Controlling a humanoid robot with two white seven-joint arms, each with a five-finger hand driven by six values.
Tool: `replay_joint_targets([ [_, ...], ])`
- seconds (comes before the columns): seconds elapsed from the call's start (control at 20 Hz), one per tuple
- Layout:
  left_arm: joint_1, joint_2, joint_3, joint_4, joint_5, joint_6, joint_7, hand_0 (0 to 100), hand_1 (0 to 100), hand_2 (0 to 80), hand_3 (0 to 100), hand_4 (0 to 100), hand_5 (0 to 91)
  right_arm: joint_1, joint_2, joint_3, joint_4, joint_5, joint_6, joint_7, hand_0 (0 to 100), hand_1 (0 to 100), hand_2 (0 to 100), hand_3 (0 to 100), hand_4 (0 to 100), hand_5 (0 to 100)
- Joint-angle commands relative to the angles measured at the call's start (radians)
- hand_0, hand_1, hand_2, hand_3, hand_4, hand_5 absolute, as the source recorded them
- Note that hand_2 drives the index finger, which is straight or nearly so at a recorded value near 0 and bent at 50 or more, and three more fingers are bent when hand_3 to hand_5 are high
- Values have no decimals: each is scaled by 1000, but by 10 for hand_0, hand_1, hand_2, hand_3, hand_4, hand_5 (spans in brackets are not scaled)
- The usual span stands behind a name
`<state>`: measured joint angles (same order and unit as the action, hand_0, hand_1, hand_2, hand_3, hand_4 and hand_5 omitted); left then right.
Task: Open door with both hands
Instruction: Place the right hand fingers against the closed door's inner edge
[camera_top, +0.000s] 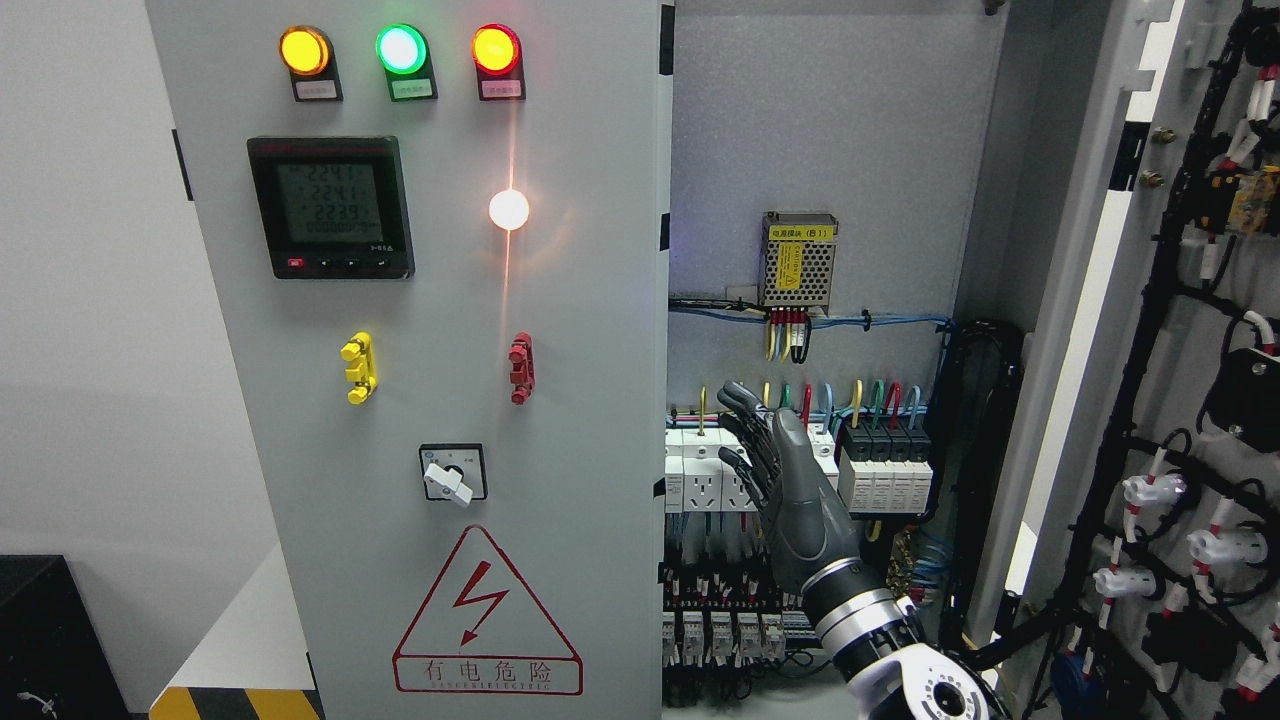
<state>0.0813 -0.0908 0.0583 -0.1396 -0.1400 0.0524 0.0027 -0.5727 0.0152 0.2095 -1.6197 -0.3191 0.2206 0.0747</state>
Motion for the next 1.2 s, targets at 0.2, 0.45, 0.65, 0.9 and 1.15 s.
replay_joint_targets([
  [0.2,0,-1,0,0,0,0,0,0,0,0,0,0,0,-36,0,2,26,-23,31,37,0,0,0,0,0,0],
  [0.45,0,0,0,0,0,0,0,0,0,0,0,0,0,-52,0,-5,50,-104,52,48,0,0,0,0,0,0],
  [0.65,-1,0,0,0,0,0,0,0,0,0,0,0,0,-53,-1,-5,50,-121,68,62,0,0,0,0,0,0],
  [0.9,0,0,0,0,0,0,0,0,0,0,0,0,0,-65,-12,-9,67,-170,94,79,0,0,0,0,0,0],
  [1.15,-1,0,0,0,0,0,0,0,0,0,0,0,0,-84,-40,-9,86,-170,94,120,0,0,0,0,0,0],
])
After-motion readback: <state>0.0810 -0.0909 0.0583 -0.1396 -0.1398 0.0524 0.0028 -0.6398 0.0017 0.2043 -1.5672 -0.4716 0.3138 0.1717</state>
